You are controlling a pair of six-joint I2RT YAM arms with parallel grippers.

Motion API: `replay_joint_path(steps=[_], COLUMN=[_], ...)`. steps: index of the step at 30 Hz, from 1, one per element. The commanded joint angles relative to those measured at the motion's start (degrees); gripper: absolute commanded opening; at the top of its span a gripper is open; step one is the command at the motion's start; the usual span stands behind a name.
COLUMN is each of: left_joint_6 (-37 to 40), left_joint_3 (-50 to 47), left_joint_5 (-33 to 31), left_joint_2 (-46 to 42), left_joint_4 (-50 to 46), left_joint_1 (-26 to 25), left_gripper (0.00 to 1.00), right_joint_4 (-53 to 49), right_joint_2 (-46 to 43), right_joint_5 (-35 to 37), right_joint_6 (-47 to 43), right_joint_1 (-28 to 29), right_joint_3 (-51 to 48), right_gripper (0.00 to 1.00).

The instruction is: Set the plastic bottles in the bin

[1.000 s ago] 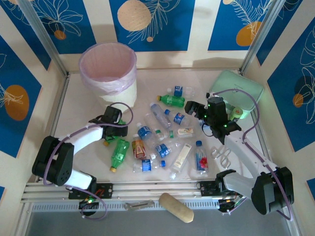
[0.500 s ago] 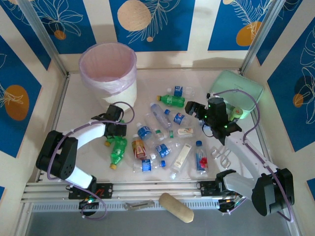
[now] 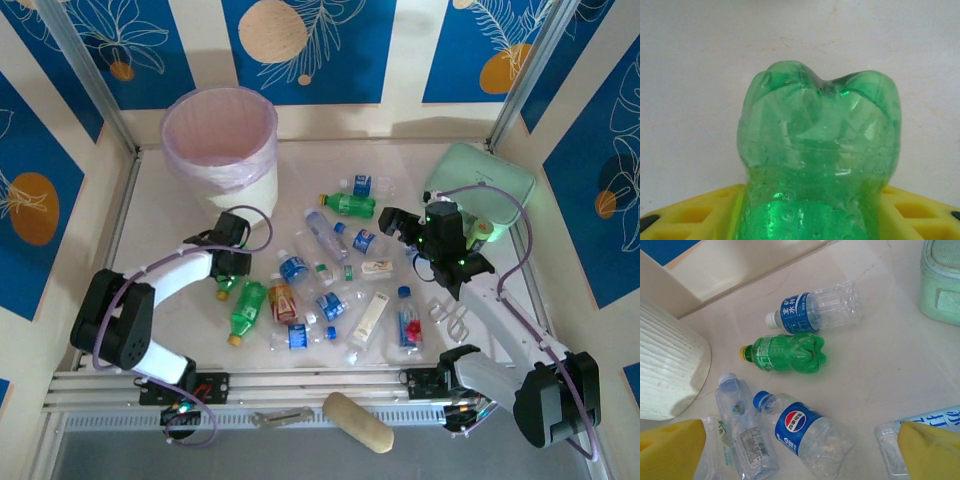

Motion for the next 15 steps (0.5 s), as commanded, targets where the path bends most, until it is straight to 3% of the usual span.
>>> replay_joint_path(steps=[1, 6, 15], left_joint_6=[1.89, 4.05, 5.38], left_joint_3=[1.67, 4.83, 15.19], left_joint_5=[-2.24, 1.4, 15.97], left_joint_2=[-3.81, -8.74, -13.61], left_joint_4=[-3.0, -8.14, -13.38], left_joint_1=[-0.44, -0.92, -6.72], left_gripper=[0.49, 0.5, 0.49], right_joint_4=[-0.37, 1.05, 2.85], right_joint_2=[-1.0, -0.74, -0.03], right_joint_5=[0.54, 0.23, -1.26], right_joint_6=[0.98, 1.93, 3.66], right_joint_1=[0.37, 0.37, 0.45], right_joint_3=[-0.06, -0.6, -0.52], right_gripper=[0.99, 0.99, 0.99])
